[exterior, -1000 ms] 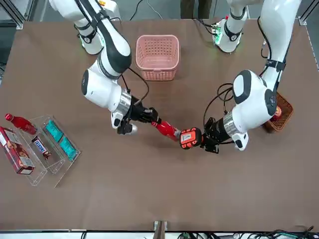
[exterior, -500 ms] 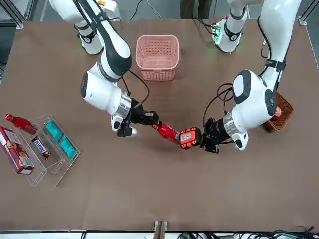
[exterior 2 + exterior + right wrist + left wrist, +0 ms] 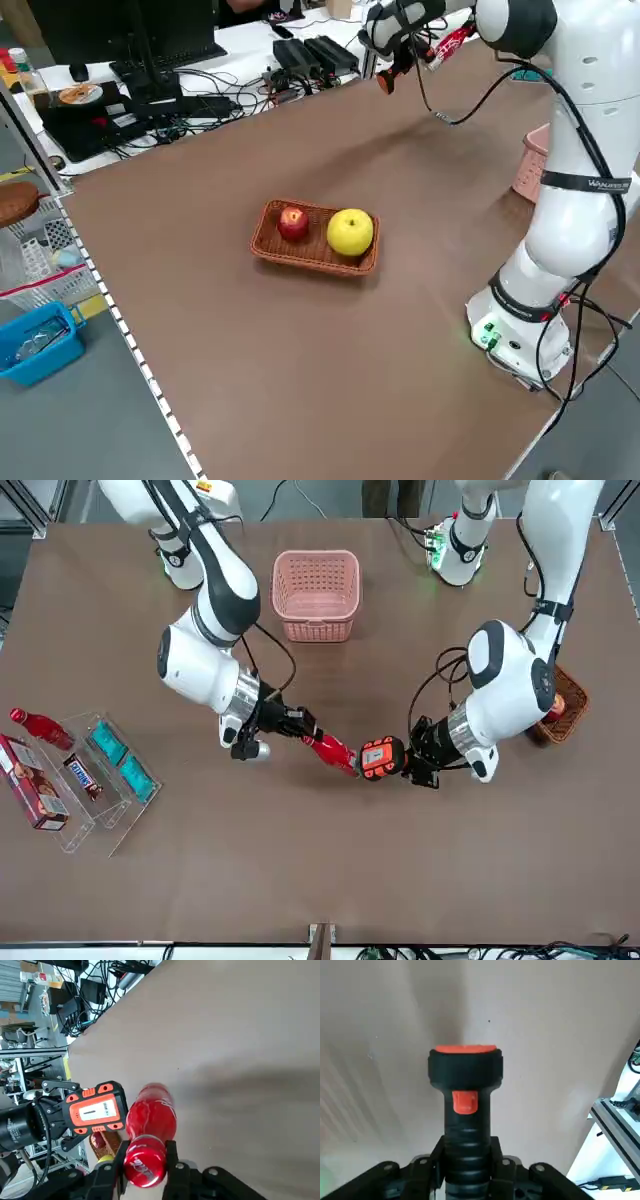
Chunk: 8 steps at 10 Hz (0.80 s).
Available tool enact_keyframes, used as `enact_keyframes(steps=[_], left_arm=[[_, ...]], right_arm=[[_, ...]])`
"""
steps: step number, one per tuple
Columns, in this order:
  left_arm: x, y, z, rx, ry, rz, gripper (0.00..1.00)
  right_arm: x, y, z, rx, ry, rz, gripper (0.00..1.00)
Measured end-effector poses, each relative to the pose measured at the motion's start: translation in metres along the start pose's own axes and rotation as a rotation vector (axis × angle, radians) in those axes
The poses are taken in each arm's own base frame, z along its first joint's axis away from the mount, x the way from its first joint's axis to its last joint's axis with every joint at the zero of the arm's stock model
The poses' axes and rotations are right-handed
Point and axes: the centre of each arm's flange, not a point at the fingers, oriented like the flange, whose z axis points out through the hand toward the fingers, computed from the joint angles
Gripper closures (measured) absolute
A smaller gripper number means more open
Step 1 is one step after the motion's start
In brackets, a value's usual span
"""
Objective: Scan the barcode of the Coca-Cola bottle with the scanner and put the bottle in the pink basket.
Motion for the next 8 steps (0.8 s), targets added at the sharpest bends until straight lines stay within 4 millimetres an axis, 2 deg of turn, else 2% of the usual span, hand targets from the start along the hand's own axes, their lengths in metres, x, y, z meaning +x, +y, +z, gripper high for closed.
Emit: enact_keyframes(steps=[4, 6, 8], left_arm=[[0.000, 0.000, 0.000, 0.000, 0.000, 0.001, 0.63], [0.000, 0.000, 0.000, -0.001, 0.000, 0.001, 0.63], [0.000, 0.000, 0.000, -0.001, -0.001, 0.002, 0.63]], right_arm=[[0.003, 0.007, 0.006, -0.007, -0.006, 0.009, 0.67], [0.004, 0.007, 0.005, -0.006, -0.004, 0.010, 0.67], [0.013, 0.014, -0.002, -0.006, 0.011, 0.015, 0.67]])
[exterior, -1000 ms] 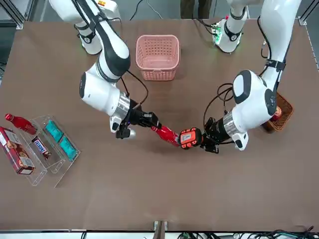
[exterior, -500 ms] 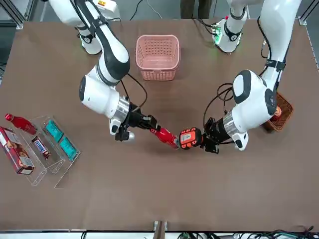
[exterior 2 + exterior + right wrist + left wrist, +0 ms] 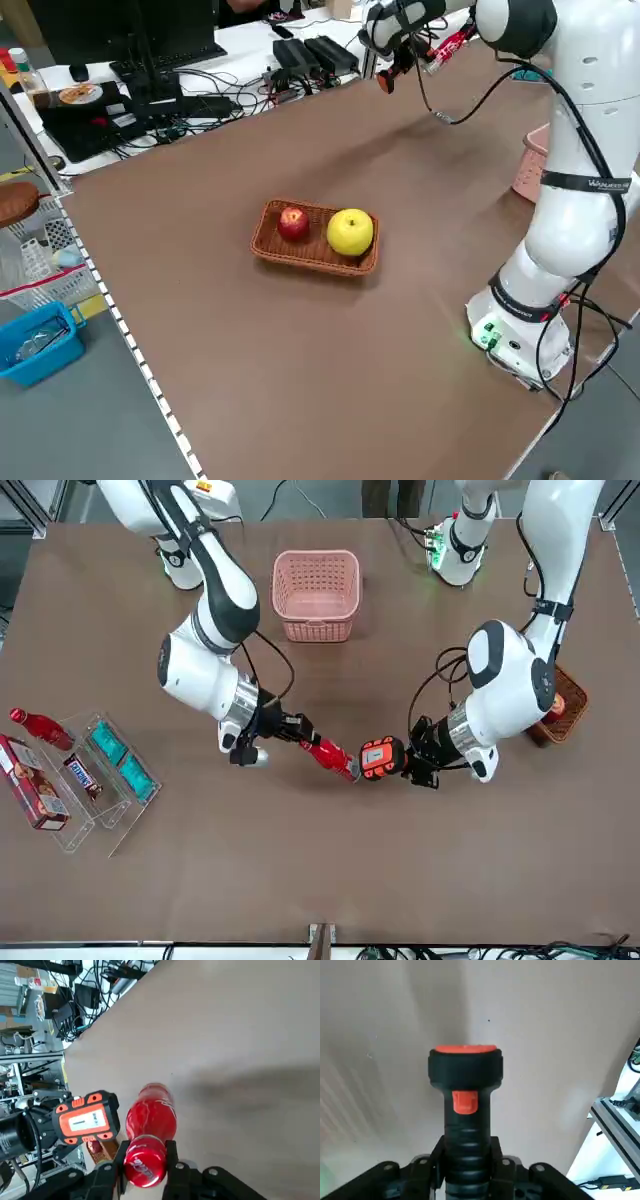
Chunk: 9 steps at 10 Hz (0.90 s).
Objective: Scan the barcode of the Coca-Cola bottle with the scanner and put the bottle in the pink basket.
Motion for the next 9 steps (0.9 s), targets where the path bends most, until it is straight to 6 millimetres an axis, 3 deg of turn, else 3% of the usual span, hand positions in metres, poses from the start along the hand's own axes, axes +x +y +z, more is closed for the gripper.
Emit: enact_keyframes(steps=[3, 5, 7, 9], left_arm=[[0.000, 0.000, 0.000, 0.000, 0.000, 0.000, 0.63], [0.000, 0.000, 0.000, 0.002, 0.000, 0.000, 0.63], [0.007, -0.003, 0.005, 0.017, 0.030, -0.001, 0.63], [0.025, -0.008, 0.012, 0.046, 0.119, -0.021, 0.63]], right_arm=[[0.010, 0.007, -0.008, 0.000, 0.013, -0.001, 0.67], [0.004, -0.002, -0.020, 0.000, -0.028, -0.018, 0.67], [-0.015, -0.029, -0.053, 0.005, -0.099, -0.064, 0.67], [-0.053, -0.048, -0.074, -0.056, -0.176, -0.147, 0.67]])
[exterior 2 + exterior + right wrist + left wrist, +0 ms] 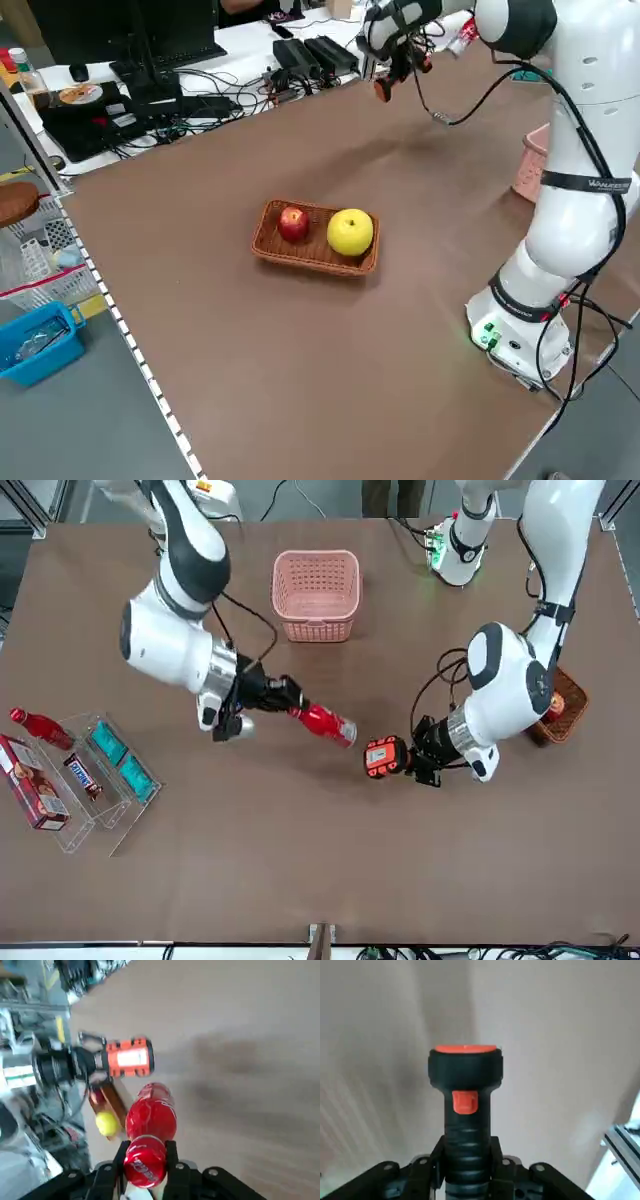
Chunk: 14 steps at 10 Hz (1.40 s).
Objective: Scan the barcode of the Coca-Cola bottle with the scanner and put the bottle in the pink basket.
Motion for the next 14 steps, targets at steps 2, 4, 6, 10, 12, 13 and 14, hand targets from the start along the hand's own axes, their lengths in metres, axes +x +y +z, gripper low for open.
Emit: enact_keyframes(steps=[2, 4, 6, 10, 12, 13, 14], left_arm=[[0.034, -0.006, 0.012, 0.029, 0.140, -0.023, 0.63], [0.067, -0.013, 0.024, 0.056, 0.211, -0.035, 0.63], [0.077, -0.018, 0.031, 0.060, 0.260, -0.070, 0.63], [0.106, -0.023, 0.060, 0.057, 0.388, -0.094, 0.63], [0.116, -0.022, 0.070, 0.058, 0.382, -0.097, 0.63], [0.117, -0.022, 0.074, 0.062, 0.379, -0.098, 0.63], [0.118, -0.023, 0.077, 0.066, 0.377, -0.099, 0.63]], right_arm=[[-0.045, -0.007, -0.006, -0.124, -0.125, -0.080, 0.67], [-0.089, -0.001, -0.014, -0.283, -0.258, -0.145, 0.67], [-0.127, 0.001, -0.003, -0.440, -0.368, -0.216, 0.67], [-0.225, -0.043, 0.042, -0.553, -0.432, -0.229, 0.67], [-0.271, -0.071, 0.063, -0.574, -0.408, -0.221, 0.67], [-0.290, -0.079, 0.076, -0.595, -0.379, -0.233, 0.67], [-0.305, -0.081, 0.088, -0.625, -0.345, -0.257, 0.67]])
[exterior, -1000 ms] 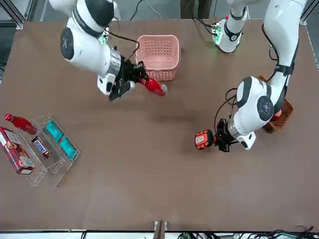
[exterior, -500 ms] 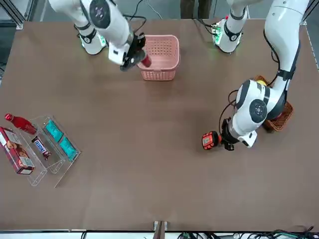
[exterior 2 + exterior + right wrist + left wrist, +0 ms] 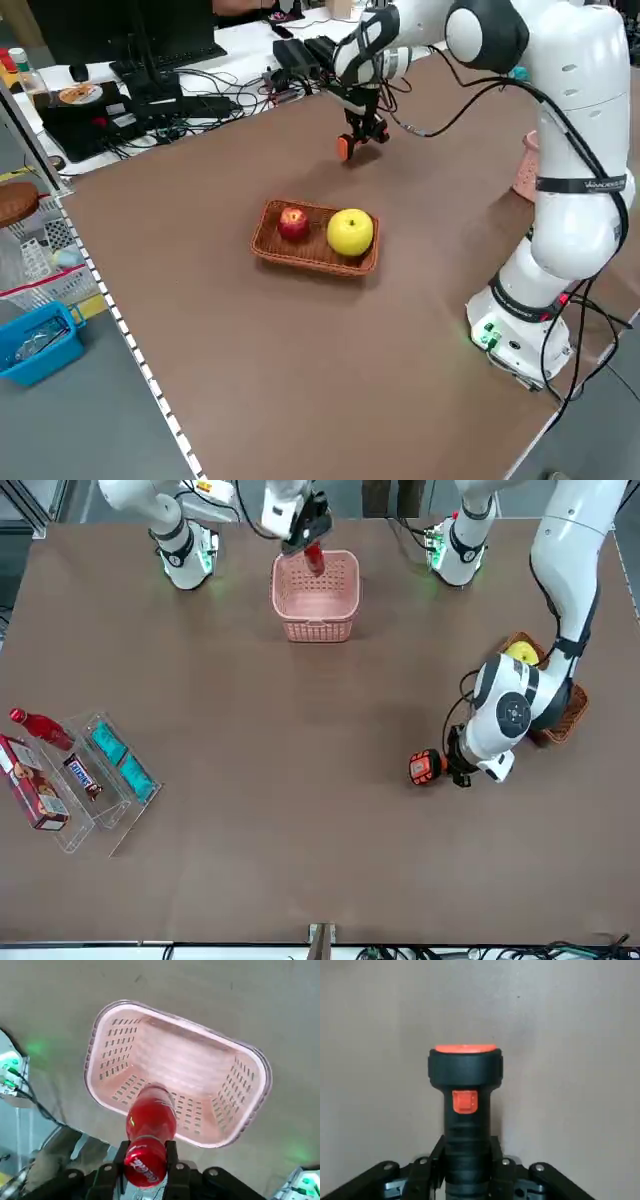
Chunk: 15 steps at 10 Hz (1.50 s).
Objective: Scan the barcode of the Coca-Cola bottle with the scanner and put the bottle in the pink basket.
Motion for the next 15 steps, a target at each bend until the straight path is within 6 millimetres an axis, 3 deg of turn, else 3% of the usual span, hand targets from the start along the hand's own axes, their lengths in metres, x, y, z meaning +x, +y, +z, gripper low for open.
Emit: enact_keyframes(steps=[2, 4, 7, 11, 13, 14, 15], left_arm=[[0.000, -0.004, 0.011, -0.002, 0.018, 0.027, 0.63], [0.002, -0.011, 0.025, -0.013, 0.030, 0.056, 0.63], [0.002, -0.014, 0.029, -0.013, 0.042, 0.073, 0.63], [0.001, -0.014, 0.030, -0.020, 0.053, 0.092, 0.63], [0.001, -0.014, 0.030, -0.021, 0.053, 0.100, 0.63], [0.001, -0.014, 0.030, -0.022, 0.053, 0.107, 0.62], [0.001, -0.014, 0.030, -0.022, 0.053, 0.114, 0.50]], right_arm=[[-0.002, -0.008, 0.029, -0.049, 0.057, -0.017, 0.67], [0.014, -0.006, 0.059, -0.077, 0.085, -0.018, 0.67], [0.031, -0.016, 0.108, -0.126, 0.102, -0.002, 0.67], [0.048, -0.011, 0.142, -0.141, 0.113, 0.021, 0.67], [0.052, -0.009, 0.150, -0.147, 0.102, 0.029, 0.67], [0.052, -0.009, 0.151, -0.148, 0.101, 0.032, 0.67], [0.052, -0.009, 0.151, -0.148, 0.101, 0.036, 0.67]])
